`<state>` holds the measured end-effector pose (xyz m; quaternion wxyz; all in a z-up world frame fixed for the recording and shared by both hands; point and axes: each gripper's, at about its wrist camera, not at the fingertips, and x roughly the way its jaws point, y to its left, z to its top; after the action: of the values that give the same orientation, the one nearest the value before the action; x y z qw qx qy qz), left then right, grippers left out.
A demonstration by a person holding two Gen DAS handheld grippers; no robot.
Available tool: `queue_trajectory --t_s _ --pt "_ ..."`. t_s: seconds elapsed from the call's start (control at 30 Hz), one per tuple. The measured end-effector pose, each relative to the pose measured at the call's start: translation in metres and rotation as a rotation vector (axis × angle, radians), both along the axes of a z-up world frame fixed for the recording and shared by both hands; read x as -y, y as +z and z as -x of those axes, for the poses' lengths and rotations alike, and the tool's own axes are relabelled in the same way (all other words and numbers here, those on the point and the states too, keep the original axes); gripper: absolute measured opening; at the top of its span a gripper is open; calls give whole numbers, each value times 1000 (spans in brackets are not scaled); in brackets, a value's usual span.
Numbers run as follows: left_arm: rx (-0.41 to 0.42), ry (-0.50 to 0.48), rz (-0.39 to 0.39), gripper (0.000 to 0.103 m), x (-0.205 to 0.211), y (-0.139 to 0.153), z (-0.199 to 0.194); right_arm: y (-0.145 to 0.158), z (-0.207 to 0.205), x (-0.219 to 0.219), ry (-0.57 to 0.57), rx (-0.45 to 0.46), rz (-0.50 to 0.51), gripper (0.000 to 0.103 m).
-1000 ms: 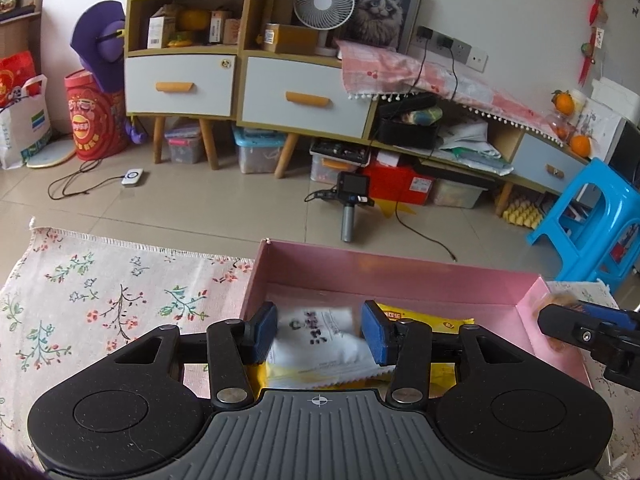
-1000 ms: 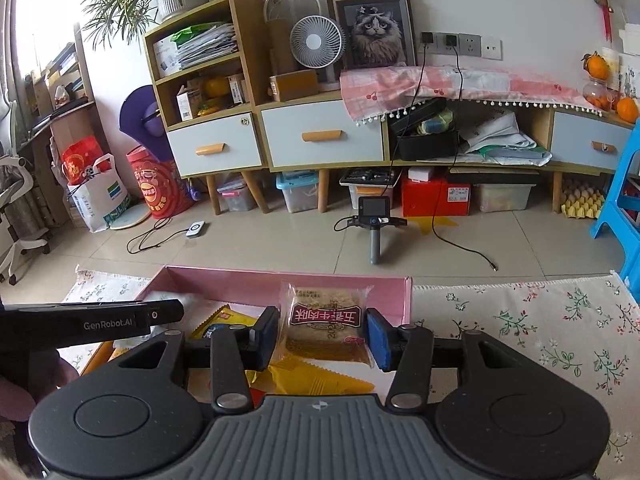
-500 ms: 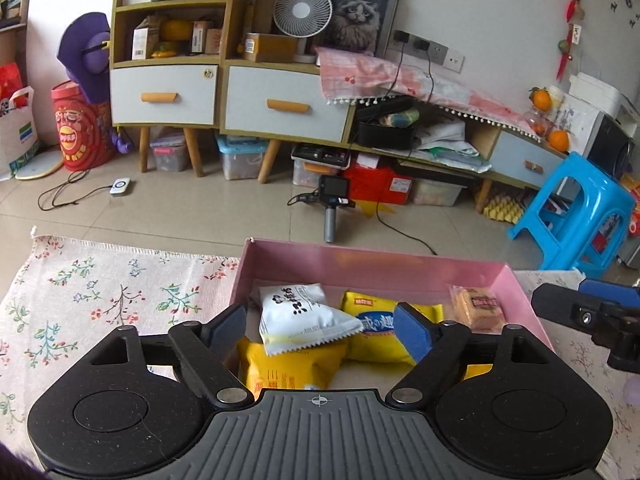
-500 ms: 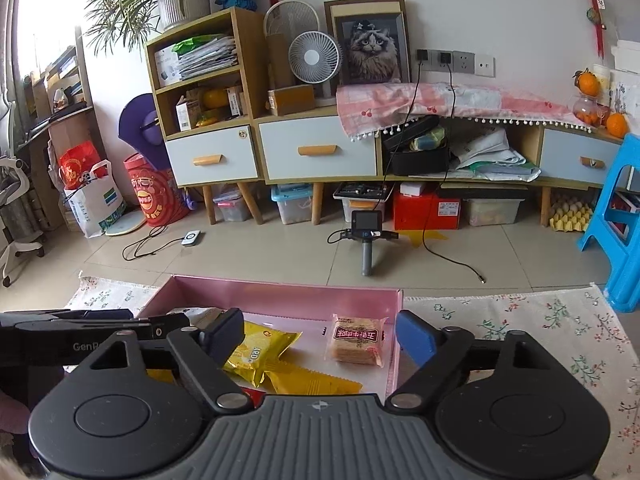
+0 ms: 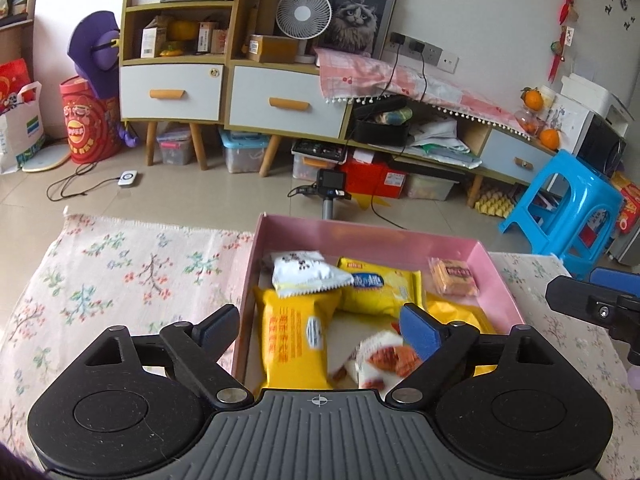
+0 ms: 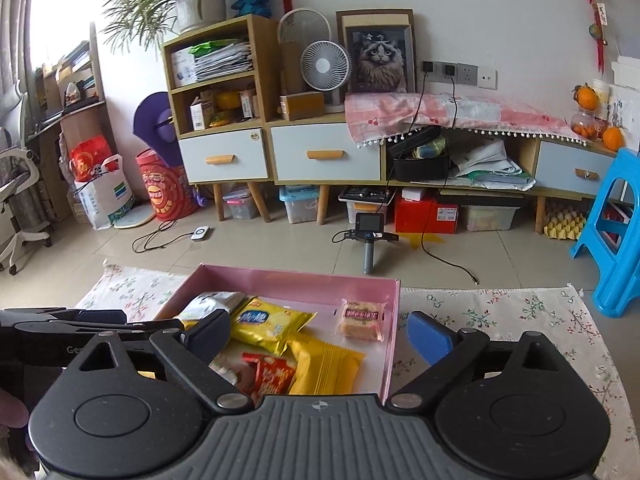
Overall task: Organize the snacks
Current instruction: 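Lower both packets into the box and open both grippers, then withdraw both grippers from the box back over the remaining snacks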
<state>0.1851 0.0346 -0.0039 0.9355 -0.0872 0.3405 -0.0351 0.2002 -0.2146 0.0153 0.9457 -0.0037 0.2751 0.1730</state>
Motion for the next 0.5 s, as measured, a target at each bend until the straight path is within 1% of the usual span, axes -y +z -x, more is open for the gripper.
queue_trajectory --t_s 0.33,0.5 --pt "-3 -9 2 93 -3 8 40 12 39 -10 59 20 44 89" --pt "-12 -13 -6 96 -4 11 59 15 55 -13 79 15 55 89"
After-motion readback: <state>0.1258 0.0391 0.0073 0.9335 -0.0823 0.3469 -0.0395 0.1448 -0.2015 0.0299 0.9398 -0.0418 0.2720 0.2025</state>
